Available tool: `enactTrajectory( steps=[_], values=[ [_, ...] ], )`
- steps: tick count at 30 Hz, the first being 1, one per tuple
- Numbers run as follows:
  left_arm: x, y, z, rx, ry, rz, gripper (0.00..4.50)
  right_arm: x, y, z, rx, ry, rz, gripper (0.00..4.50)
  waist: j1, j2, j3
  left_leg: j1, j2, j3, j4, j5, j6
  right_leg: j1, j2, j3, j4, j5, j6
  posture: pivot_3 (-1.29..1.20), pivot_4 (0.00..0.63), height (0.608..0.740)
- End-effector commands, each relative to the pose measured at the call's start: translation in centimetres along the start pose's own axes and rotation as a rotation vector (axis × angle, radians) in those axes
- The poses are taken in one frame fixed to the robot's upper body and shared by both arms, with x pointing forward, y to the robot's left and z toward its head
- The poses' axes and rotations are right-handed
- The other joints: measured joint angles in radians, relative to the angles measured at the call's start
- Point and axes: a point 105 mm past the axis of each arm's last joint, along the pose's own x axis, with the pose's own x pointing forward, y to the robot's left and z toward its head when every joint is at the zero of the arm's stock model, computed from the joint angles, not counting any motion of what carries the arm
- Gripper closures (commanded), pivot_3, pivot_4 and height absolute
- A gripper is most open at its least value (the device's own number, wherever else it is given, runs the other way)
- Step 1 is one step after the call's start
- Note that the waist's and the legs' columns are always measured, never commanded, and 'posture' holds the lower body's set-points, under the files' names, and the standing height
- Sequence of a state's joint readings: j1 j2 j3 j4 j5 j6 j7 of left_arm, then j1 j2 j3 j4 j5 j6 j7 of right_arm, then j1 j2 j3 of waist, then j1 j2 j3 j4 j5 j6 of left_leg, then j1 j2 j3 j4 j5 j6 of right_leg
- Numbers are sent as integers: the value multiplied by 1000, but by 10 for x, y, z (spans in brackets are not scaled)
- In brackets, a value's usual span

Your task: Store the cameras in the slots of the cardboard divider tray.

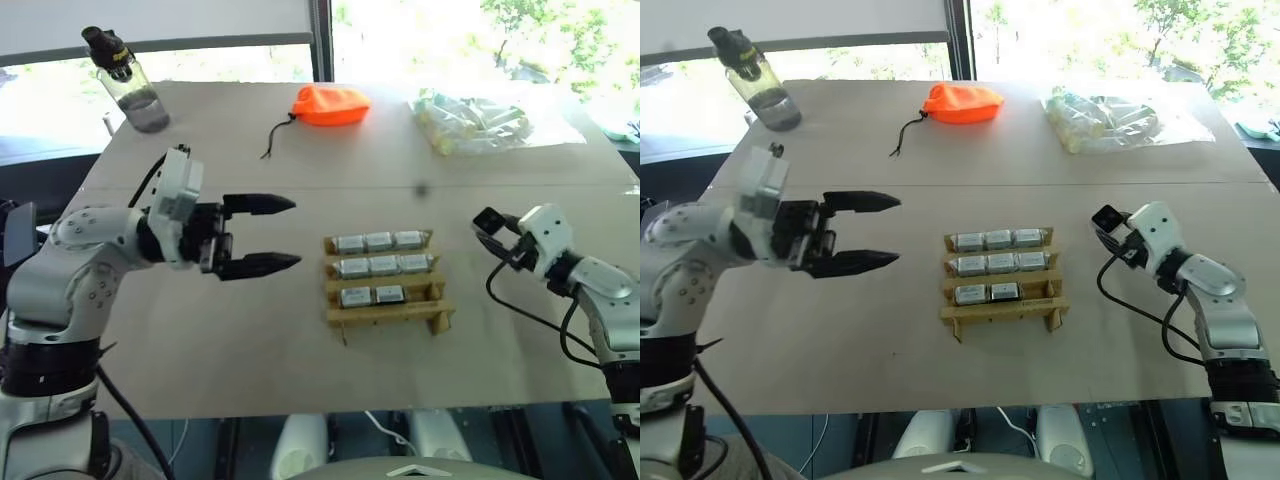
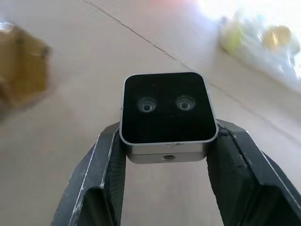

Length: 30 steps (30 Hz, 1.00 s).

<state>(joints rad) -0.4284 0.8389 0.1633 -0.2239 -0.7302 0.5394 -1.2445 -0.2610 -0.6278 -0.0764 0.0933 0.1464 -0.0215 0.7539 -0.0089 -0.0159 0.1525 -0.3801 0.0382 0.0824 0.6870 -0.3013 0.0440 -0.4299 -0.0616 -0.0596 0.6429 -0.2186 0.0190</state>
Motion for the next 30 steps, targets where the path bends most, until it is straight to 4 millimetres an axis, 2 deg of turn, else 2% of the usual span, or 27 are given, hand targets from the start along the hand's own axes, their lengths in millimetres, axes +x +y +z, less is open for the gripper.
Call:
enactTrajectory(
  steps=[1, 7, 13, 21, 30],
  values=[
    [32, 6, -3, -8, 4, 12, 97, 9, 20, 51, -352, -170, 117, 2623, 3, 0, 0, 0, 0, 0, 1, 0, 0, 0, 0, 0, 0, 0, 0, 0, 150, 740],
    [83, 19, 0, -55, 0, 38, 97, 22, 29, 88, -810, -329, 185, 2623, 1, -1, 0, 0, -1, 1, 1, 0, 0, 0, 0, 0, 0, 0, 0, 0, 150, 740],
    [102, 27, -1, -65, 28, -8, 97, 25, 42, 102, -1012, -452, 265, 2623, -1, -1, 0, 0, -1, 1, 0, 0, 0, 0, 1, -2, 0, 0, 0, 0, 150, 740],
    [104, 29, 3, -105, 46, -95, 97, 32, 63, 107, -1115, -524, 373, 2623, -2, -1, 1, 0, 0, 1, 1, 0, 0, 0, 0, -2, 0, 0, 0, 0, 150, 740],
    [98, 21, -14, -148, 232, -201, 97, 39, 70, 105, -1189, -533, 430, 2623, 0, -1, 1, 0, 0, 1, 2, 0, -1, 0, -1, -2, 0, 0, 0, 0, 150, 740]
  ],
)
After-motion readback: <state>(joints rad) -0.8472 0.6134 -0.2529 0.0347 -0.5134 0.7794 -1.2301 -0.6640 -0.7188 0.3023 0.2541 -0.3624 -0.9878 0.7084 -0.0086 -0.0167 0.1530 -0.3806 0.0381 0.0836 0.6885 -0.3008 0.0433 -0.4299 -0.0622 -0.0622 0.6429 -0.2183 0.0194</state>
